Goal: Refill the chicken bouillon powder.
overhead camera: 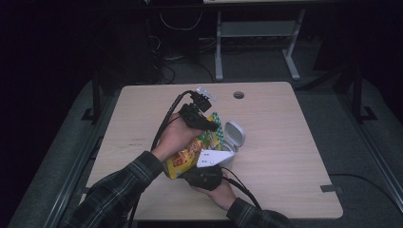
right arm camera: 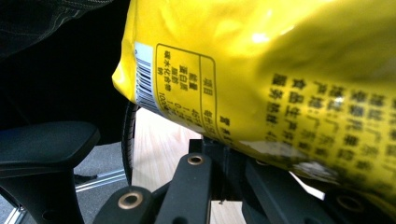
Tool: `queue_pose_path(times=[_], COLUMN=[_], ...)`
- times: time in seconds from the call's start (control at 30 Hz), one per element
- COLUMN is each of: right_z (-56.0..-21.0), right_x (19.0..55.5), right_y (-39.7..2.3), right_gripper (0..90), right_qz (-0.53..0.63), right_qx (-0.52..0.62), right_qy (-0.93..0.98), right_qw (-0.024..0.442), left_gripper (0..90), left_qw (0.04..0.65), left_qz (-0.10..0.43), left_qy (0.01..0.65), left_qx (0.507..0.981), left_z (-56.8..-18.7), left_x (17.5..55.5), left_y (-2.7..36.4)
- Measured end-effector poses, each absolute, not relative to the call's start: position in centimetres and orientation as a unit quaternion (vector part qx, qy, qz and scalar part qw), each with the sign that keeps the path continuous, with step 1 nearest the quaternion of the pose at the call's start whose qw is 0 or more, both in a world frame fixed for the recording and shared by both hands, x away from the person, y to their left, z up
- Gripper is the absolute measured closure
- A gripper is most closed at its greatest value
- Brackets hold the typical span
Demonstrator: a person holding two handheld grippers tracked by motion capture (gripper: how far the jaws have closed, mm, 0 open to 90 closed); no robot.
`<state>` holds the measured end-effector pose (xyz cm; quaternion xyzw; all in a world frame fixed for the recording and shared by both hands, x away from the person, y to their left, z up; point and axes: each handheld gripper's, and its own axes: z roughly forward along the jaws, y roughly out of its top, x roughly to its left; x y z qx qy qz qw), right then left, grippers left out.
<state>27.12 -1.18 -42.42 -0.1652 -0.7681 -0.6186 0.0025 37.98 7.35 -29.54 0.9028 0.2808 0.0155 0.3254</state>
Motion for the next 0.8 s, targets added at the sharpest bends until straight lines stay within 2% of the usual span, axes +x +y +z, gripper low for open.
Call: queue_pose_path(times=[0.8], right_z=[-42.34], right_x=[27.03], right_y=[-1.08], right_gripper=[90.0], right_qz=[-0.625], right_qx=[-0.169], right_qy=[-0.762], right_qw=[0.008], left_gripper=[90.0], left_qw=[0.321], left_qz=[0.014], left_qy=[0.281], left_qx=[0.904], left_z=[-29.39], left_x=[37.92], left_y=[7.20])
